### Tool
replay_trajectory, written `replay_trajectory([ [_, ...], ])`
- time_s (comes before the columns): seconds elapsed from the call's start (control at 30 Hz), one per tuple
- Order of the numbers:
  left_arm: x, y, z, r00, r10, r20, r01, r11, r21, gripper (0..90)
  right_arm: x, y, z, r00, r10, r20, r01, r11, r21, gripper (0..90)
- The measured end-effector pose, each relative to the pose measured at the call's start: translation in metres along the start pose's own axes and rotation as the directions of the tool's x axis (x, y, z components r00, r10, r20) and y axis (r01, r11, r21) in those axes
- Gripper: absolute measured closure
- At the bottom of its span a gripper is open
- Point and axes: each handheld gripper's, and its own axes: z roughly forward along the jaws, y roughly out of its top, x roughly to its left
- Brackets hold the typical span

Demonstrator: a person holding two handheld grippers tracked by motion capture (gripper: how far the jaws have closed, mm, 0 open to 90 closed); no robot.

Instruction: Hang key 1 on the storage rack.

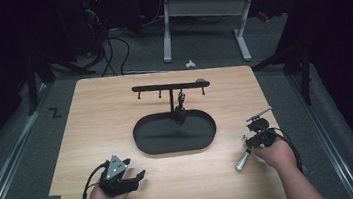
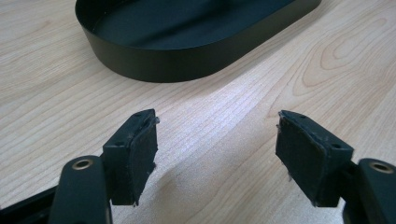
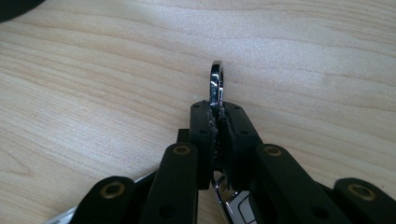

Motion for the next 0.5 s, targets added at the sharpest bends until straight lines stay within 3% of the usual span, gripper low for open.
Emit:
replay_trajectory([
  [0.13,-0.0001,0.0001,-0.0003,1.0000,0.002,0.000,-0.002,1.0000,0.001,29.8,0.0029,0.0022,0.0003,0.9996,-0.016,0.024,0.015,1.000,0.025,83.7],
  [0.5,-0.0004,0.0003,-0.0004,1.0000,0.002,-0.001,-0.002,1.0000,-0.001,29.9,0.0046,0.0038,0.0008,0.9990,-0.032,0.033,0.031,0.999,0.032,84.0],
])
